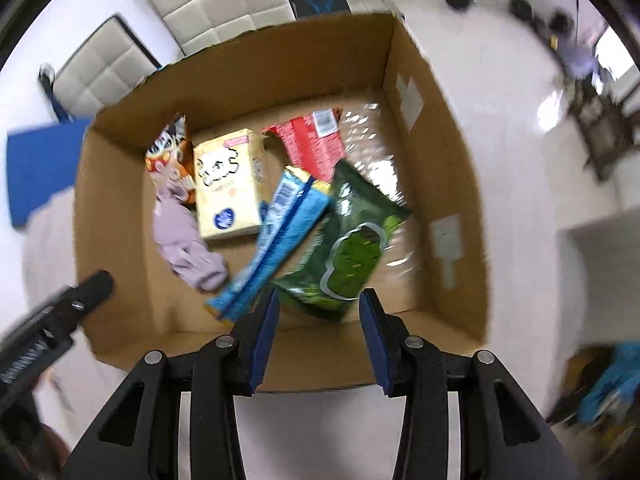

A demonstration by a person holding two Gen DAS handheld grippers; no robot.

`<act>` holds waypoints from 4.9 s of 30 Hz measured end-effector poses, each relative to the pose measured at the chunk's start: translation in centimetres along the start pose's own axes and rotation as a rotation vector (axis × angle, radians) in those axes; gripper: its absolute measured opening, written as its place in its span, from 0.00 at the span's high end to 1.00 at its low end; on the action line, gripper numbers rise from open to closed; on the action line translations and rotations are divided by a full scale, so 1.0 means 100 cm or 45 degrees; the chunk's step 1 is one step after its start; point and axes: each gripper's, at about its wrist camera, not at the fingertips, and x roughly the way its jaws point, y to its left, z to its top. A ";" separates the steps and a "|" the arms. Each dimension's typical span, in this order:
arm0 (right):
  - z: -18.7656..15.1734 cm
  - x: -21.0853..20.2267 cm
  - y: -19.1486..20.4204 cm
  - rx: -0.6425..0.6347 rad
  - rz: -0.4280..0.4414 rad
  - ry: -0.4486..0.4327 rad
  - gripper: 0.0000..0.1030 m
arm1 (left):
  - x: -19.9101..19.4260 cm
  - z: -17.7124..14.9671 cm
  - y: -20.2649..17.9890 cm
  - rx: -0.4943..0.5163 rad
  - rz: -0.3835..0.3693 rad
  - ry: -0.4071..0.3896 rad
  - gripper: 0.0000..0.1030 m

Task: Organize soft objects

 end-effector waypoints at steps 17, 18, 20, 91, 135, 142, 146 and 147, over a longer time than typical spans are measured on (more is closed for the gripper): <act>-0.018 -0.058 -0.002 -0.116 -0.084 -0.172 0.00 | -0.054 -0.028 -0.007 -0.002 0.057 -0.192 0.02; -0.019 -0.062 -0.002 -0.116 -0.085 -0.180 0.00 | -0.058 -0.030 -0.008 -0.001 0.058 -0.203 0.02; -0.022 -0.072 -0.004 -0.116 -0.080 -0.200 0.00 | -0.066 -0.034 -0.011 0.002 0.050 -0.216 0.02; -0.193 -0.361 -0.047 -0.135 0.000 -0.641 0.00 | -0.291 -0.176 -0.032 0.027 0.081 -0.633 0.02; -0.170 -0.344 -0.041 -0.137 -0.024 -0.653 0.00 | -0.274 -0.167 -0.033 0.029 0.082 -0.607 0.02; -0.172 -0.345 -0.043 -0.143 -0.031 -0.658 0.00 | -0.274 -0.167 -0.034 0.028 0.082 -0.605 0.02; -0.173 -0.346 -0.043 -0.142 -0.028 -0.656 0.00 | -0.274 -0.167 -0.034 0.031 0.083 -0.607 0.02; -0.173 -0.345 -0.043 -0.142 -0.027 -0.655 0.00 | -0.274 -0.166 -0.034 0.031 0.085 -0.608 0.02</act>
